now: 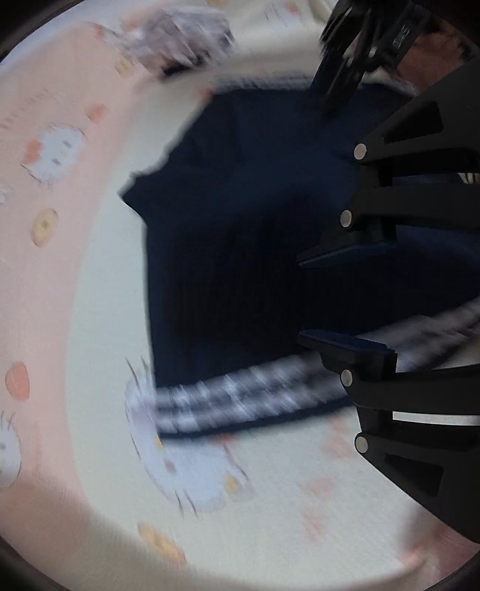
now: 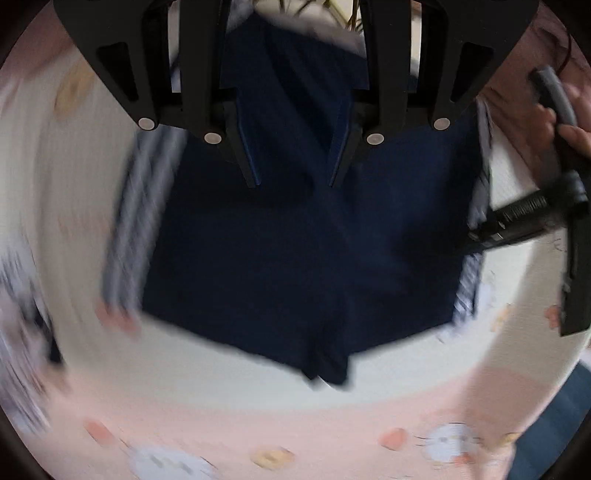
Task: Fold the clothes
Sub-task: 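Lay the shorts flat again, holding both leg hems with both grippers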
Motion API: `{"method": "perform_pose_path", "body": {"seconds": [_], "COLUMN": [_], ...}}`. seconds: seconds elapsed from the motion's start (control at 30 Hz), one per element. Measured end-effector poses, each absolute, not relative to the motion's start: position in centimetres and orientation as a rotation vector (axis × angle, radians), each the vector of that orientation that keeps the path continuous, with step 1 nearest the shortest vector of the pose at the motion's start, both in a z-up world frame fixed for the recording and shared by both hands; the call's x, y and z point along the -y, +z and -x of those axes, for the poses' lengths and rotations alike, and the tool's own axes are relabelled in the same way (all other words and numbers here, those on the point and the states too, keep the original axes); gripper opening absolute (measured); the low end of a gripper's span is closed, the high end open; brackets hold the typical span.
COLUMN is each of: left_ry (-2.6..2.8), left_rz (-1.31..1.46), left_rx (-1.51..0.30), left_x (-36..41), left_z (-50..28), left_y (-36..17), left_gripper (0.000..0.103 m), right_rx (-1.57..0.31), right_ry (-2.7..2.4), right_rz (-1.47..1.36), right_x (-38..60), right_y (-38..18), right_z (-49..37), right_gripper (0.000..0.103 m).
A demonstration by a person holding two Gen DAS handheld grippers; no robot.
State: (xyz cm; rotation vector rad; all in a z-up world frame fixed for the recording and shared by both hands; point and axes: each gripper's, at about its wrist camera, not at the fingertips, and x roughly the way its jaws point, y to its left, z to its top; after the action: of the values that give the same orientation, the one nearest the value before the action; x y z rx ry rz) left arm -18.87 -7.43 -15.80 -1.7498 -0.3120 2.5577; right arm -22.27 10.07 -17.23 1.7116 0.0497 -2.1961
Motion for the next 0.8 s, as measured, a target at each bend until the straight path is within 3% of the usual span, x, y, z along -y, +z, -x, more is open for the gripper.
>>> {"method": "perform_pose_path", "body": {"seconds": [0.1,0.17,0.23,0.33,0.47,0.67,0.8], "left_ry": [2.563,2.485,2.432,2.437,2.502,2.514,2.495], "left_rz": [1.699,1.703,1.749,1.807,1.819,1.7,1.783], "left_rx": [0.329,0.384,0.316,0.125,0.051,0.226,0.182], "left_x": [5.6,3.6,2.3,0.5,0.8,1.6,1.8], "left_z": [15.6,14.7,13.9,13.7,12.3,10.7,10.3], "left_y": [-14.4,-15.4,-16.8,-18.7,-18.9,-17.7,-19.0], "left_gripper": [0.045,0.045,0.045,0.045,0.045,0.045,0.045], "right_rx": [0.036,0.094,0.091,0.074,-0.111,0.019,-0.145], "right_ry": [-2.239,-2.267,-2.272,-2.245,-2.269,-2.227,-2.177], "right_rz": [-1.754,-1.781,-1.777,-1.811,-1.799,-1.747,-1.738], "right_x": [-12.9,-14.7,-15.6,-15.8,-14.7,-15.6,-13.1], "right_y": [-17.1,-17.0,-17.6,-19.4,-19.0,-17.8,-18.1], "right_z": [19.4,17.5,17.3,17.8,17.2,17.1,16.3], "right_gripper": [0.037,0.038,0.038,0.038,0.038,0.038,0.038]}}
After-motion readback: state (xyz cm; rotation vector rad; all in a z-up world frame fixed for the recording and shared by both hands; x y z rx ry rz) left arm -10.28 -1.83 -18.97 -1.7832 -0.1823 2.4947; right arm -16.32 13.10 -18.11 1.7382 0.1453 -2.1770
